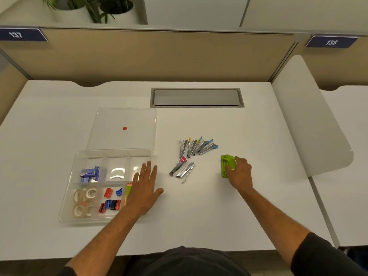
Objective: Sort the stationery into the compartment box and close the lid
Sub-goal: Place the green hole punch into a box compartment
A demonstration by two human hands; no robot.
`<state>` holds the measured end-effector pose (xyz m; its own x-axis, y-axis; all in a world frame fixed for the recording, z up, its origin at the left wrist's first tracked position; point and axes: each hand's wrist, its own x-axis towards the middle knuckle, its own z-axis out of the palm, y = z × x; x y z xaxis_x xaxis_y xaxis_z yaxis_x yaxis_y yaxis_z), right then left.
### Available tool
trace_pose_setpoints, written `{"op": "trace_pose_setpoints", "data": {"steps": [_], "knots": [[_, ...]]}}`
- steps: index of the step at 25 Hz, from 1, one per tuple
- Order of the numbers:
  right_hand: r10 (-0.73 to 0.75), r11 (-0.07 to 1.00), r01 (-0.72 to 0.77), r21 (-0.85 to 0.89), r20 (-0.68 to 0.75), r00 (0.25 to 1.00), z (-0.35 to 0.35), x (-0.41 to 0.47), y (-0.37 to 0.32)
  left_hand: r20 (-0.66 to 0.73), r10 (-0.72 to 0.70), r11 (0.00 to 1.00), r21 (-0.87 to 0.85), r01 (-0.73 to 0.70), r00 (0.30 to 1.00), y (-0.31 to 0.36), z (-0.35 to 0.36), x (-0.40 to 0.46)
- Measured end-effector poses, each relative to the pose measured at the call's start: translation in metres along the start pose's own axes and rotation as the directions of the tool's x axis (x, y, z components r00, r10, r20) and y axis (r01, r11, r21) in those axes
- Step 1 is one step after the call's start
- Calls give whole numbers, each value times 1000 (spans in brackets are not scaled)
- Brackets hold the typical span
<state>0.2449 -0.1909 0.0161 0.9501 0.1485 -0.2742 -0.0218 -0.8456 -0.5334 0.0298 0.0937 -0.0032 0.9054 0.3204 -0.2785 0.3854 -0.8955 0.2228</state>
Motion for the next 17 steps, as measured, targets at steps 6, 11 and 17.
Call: {"op": "trace_pose_setpoints", "data": {"steps": [6,11,17], "knots": [[255,956,-255,145,16,967,7,13,0,22,-6,1000,-6,6,1000,-11,7,1],[343,883,-347,315,72,937,13,6,-10,12,-9,999,-38,9,1000,-20,5,0],[249,854,-222,471,5,968,25,-23,-57,-10,59,997,-46,-59,998,-48,-13,-14]]}}
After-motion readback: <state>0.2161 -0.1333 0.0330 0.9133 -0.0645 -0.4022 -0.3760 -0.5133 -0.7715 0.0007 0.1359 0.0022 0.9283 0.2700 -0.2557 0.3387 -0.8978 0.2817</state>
